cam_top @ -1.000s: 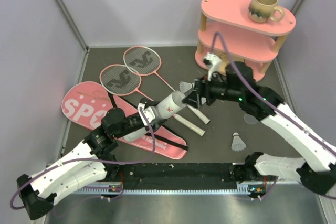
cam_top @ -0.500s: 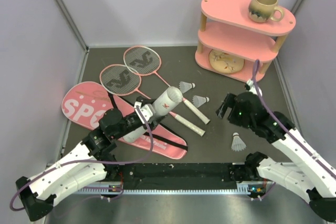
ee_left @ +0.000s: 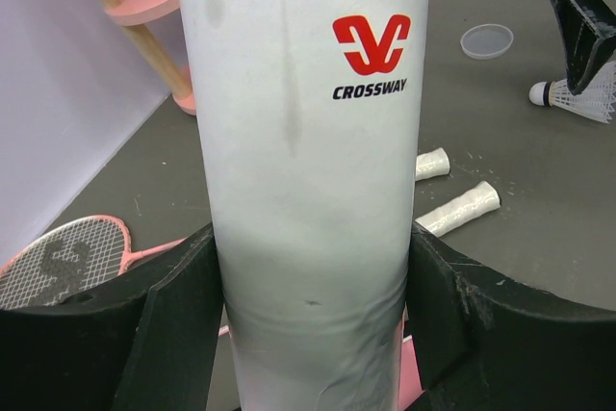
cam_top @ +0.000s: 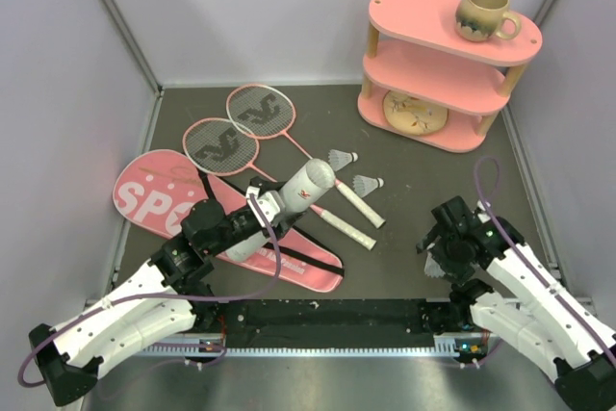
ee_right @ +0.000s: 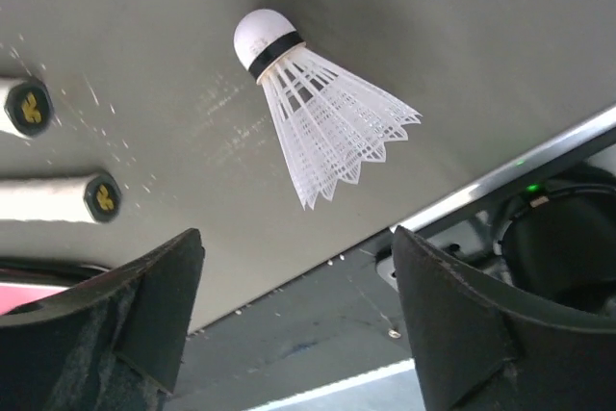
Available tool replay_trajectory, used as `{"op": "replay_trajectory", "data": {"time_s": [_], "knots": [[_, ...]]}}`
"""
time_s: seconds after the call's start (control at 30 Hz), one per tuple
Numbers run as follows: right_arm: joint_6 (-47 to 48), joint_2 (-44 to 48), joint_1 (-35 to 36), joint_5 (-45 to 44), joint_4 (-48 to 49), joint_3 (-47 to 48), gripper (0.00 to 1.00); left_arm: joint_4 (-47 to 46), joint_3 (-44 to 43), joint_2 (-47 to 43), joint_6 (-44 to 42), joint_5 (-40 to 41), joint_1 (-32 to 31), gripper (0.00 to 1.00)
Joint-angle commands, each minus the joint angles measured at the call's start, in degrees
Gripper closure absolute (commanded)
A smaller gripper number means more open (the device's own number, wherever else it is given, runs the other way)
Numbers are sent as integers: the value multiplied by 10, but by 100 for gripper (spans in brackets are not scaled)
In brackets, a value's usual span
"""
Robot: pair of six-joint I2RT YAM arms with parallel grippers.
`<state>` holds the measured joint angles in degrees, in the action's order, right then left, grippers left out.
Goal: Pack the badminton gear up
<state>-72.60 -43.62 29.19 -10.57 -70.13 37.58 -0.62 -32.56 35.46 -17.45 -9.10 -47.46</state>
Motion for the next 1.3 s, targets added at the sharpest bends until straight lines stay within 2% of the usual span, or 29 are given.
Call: {"op": "replay_trajectory", "data": {"time_s": [0.0,0.07,0.2,0.53,0.63,0.67,0.77,0.83,0.9,0.93,0.97,1.0,1.03,1.1,1.13,1.17,1.27], "knots": [[-54,44,-29,7,28,-47,26,-23,-4,-5,6,10,0,91],[-62,77,-31,-14,73,-71,30,-23,-4,-4,8,8,-1,91],[-83,119,-33,-43,100,-101,38,-23,-4,-1,8,6,-1,91],[-93,82,-41,-124,167,-132,49,-24,-1,-1,4,11,-2,91],[-79,74,-46,-142,194,-143,71,-23,-2,0,3,11,-2,91],[-73,73,-47,-146,208,-146,83,-24,-1,0,3,10,-3,91],[-33,78,-55,-146,230,-141,100,-23,-1,0,3,11,-2,91],[16,86,-54,-142,249,-130,100,-23,-1,0,3,11,-3,91],[137,103,-55,-126,305,-99,100,-24,-1,0,2,8,-4,91],[188,108,-55,-80,337,-86,100,-24,-1,2,3,9,-4,91],[300,119,-55,-41,371,-59,100,-23,-1,1,2,8,-3,91],[355,118,-55,6,430,-42,100,-23,-1,1,2,7,-3,91],[433,112,-54,107,439,-19,100,-23,-1,3,2,5,-4,91],[481,68,-54,201,432,76,100,-23,-1,4,4,1,-4,91],[516,50,-55,280,411,109,100,-22,-1,6,2,-3,-4,91],[530,34,-55,310,395,174,100,-22,-3,7,2,-6,-4,91],[554,-29,-53,412,360,267,100,-18,-3,8,2,-10,-4,91]]}}
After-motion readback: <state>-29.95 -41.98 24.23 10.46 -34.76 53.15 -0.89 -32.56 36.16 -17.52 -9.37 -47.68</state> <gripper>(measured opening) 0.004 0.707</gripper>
